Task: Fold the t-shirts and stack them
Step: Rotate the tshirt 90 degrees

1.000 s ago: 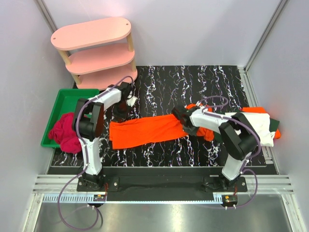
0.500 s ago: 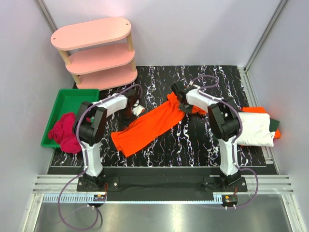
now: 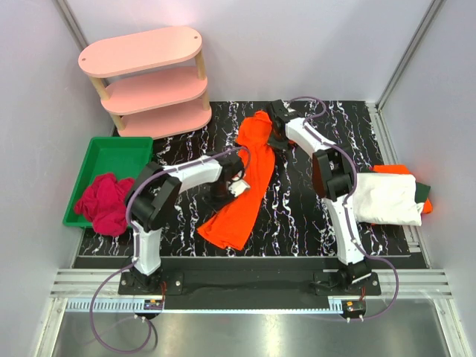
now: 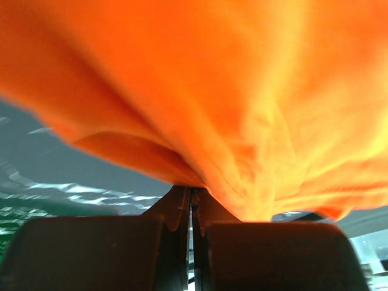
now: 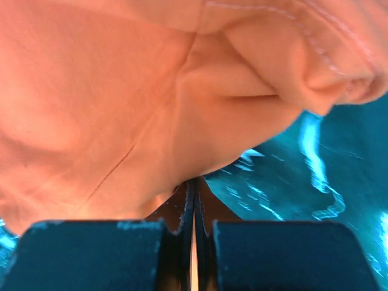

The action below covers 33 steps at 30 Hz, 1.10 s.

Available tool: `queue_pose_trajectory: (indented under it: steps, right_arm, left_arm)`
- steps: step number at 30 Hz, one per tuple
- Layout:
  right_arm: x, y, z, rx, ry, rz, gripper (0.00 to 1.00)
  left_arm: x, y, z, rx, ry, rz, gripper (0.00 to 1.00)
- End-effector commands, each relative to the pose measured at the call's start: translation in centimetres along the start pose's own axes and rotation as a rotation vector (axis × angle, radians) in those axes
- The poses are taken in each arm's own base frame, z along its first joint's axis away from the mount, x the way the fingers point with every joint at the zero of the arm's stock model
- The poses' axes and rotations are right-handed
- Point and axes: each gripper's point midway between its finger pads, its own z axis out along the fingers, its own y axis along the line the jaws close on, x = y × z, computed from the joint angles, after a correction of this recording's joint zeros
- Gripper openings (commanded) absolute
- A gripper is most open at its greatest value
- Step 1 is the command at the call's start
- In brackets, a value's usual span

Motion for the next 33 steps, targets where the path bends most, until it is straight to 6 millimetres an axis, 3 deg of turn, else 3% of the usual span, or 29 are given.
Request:
queue_pose_trajectory:
  steps: [1,8,15,18,19,21,23,26,29,30,31,32,33]
  right_arm:
    - [-0.6,3.8,-1.0,-0.144,0.051,-0.084,0.00]
    - [-0.9,6.5,-0.6,-0.234,0.098,-0.136,0.00]
    - [-0.1,5.6,-0.4,-0.206,0.121,-0.154,0.00]
    - [-1.7,4.9,-1.2,-0.172,0.064,-0.154,0.00]
    - [-2.8,4.9,-2.3,-0.170,0.029,-0.150,0.00]
    - [-4.9,4.8,-3.8,-0.150,-0.046,-0.133,0.00]
    - [-7.6,4.6,-6.7,-0.139,-0.140,-0.113,0.14]
    - [-9.9,4.8,-10.6,-0.169,-0.217,-0.092,0.42]
    - [-10.3,4.7,-13.3,-0.198,-0.234,-0.092,0.54]
    - [-9.6,4.5,-13.2,-0.197,-0.215,-0.105,0.54]
    - [-9.8,4.4,-14.5,-0.214,-0.223,-0.108,0.54]
    - [-8.9,4.6,-15.0,-0.226,-0.210,-0.121,0.54]
    - [-7.2,4.2,-13.8,-0.218,-0.170,-0.140,0.52]
  left_arm:
    - [-1.7,-2.5,-0.6,0.033,-0.024,0.039,0.00]
    - [-5.1,-5.2,-0.9,0.031,-0.053,0.127,0.00]
    - [-5.7,-6.4,-0.4,0.032,-0.038,0.141,0.00]
    - [-5.4,-5.8,-1.0,-0.005,-0.056,0.138,0.00]
    - [-5.5,-5.5,-1.3,-0.023,-0.073,0.135,0.00]
    - [-6.0,-4.8,-3.2,-0.064,-0.144,0.124,0.02]
    - [-6.8,-3.8,-5.2,-0.085,-0.212,0.080,0.07]
    - [-7.6,-2.2,-9.1,-0.104,-0.331,0.013,0.13]
    - [-8.1,-0.4,-12.7,-0.117,-0.435,-0.045,0.21]
    - [-8.2,0.1,-13.5,-0.112,-0.460,-0.061,0.22]
    - [-8.1,1.2,-14.3,-0.107,-0.485,-0.092,0.25]
    - [-8.6,1.6,-14.8,-0.100,-0.516,-0.108,0.27]
    - [-8.7,2.3,-15.0,-0.102,-0.528,-0.126,0.30]
